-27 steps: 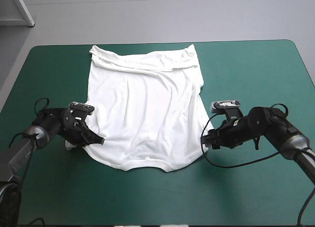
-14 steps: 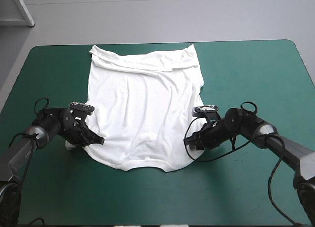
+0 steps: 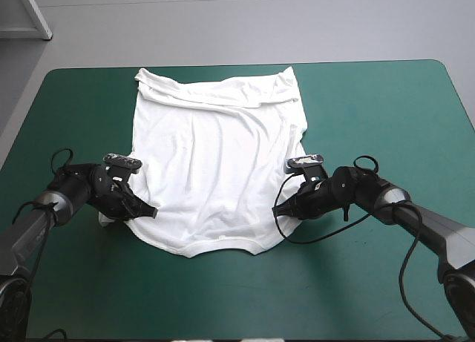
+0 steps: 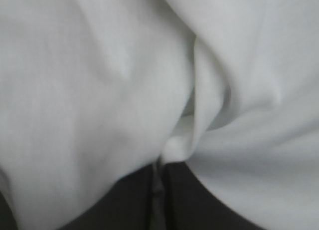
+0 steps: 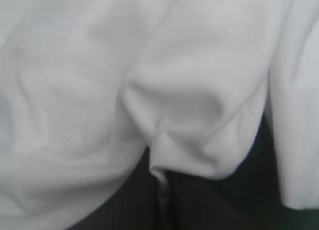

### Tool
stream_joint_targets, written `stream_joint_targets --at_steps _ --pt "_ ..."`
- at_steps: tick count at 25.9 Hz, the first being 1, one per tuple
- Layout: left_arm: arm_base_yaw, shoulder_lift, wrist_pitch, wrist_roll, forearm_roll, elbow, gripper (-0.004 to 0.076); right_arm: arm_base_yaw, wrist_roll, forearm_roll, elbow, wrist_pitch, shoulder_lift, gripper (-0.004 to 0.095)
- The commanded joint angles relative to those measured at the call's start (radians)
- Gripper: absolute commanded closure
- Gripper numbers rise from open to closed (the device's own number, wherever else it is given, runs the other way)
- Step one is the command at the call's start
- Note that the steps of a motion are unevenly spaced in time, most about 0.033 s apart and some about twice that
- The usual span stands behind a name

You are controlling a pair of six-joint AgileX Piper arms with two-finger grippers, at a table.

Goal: Fold the cloth

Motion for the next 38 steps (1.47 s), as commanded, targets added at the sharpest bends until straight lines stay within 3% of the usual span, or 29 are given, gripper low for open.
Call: stream_joint_targets --at_steps 1,5,8,12,13,17,24,38 --pt "-0.011 -0.005 -0.079 -0.008 -0.102 0.016 0.0705 0.002 -0.019 -0.013 -0.031 -0.029 -0.032 0.0922" --pt "-0.011 -0.099 -0.106 -0.008 -0.102 0.004 0.0705 0.002 -0.030 -0.020 -0.080 -0.017 -0.064 0.0921" --pt "-0.011 -0.170 -0.051 -0.006 -0.102 -0.089 0.0705 0.002 -0.030 -0.024 -0.169 -0.009 -0.123 0.0921" --pt "-0.011 -0.253 0.122 -0.006 -0.091 -0.401 0.0705 0.002 -0.028 -0.060 -0.408 0.092 -0.206 0.0921" --pt "-0.011 -0.271 0.174 -0.006 -0.091 -0.548 0.0705 0.002 -0.028 -0.073 -0.499 0.127 -0.226 0.0921" --pt "-0.011 -0.280 0.283 -0.006 -0.091 -0.851 0.0705 0.002 -0.025 -0.113 -0.709 0.183 -0.255 0.0921" --pt "-0.011 -0.274 0.344 0.006 -0.040 -1.335 0.0705 0.002 0.025 -0.233 -1.117 0.301 -0.264 0.0921" --pt "-0.011 -0.274 0.336 0.056 -0.014 -1.603 0.0705 0.002 0.002 -0.225 -1.533 0.332 -0.264 0.0921"
